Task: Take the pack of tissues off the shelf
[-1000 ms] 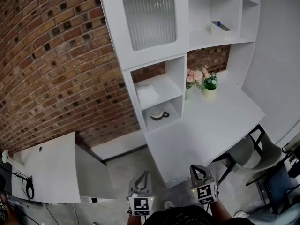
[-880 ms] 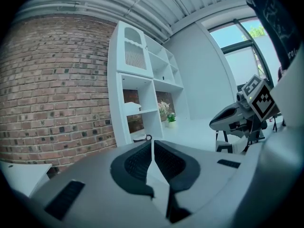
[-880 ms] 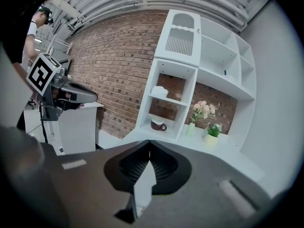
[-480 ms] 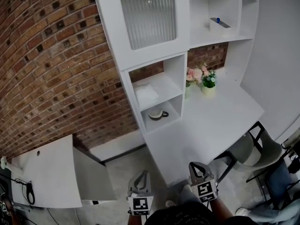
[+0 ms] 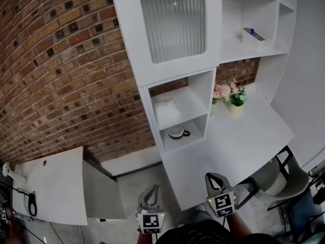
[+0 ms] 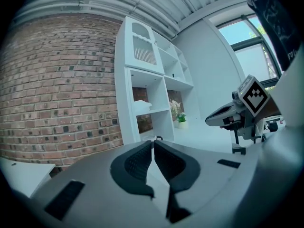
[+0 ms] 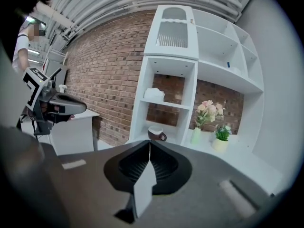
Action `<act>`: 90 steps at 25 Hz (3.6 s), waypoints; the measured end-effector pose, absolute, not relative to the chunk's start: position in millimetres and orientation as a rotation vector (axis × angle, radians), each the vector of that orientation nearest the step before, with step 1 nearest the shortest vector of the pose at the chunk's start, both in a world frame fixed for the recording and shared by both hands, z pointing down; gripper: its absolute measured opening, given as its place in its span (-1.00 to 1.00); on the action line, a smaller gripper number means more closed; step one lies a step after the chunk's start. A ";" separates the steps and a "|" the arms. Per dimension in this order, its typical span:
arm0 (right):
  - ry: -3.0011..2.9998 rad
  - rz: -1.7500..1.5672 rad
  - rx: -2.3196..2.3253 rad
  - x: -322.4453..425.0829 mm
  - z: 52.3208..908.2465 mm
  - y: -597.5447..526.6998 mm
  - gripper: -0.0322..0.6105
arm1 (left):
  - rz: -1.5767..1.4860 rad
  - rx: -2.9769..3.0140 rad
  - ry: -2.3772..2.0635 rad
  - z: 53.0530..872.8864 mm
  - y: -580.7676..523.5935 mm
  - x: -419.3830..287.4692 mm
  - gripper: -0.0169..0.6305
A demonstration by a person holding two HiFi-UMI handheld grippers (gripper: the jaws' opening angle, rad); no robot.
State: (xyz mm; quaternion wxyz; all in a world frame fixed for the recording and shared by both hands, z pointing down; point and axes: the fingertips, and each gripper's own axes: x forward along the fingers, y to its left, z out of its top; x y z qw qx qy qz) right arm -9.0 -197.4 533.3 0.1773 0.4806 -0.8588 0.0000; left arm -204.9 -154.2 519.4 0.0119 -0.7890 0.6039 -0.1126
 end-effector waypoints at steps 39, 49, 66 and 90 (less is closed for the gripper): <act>-2.699 -0.104 1.050 -121.8 413.7 -420.3 0.41 | -0.382 -2.331 2.116 514.3 -262.8 -208.5 -0.88; -2.668 0.013 1.058 -154.6 421.7 -442.1 0.41 | -0.412 -2.330 2.135 518.9 -269.3 -220.2 -0.88; -2.466 0.028 1.063 -176.6 437.0 -459.1 0.47 | -0.419 -2.356 2.129 524.2 -279.1 -229.1 -0.88; -2.545 -0.082 1.111 -156.8 422.0 -458.3 -0.68 | -0.450 -2.352 2.122 529.8 -279.4 -230.8 -0.88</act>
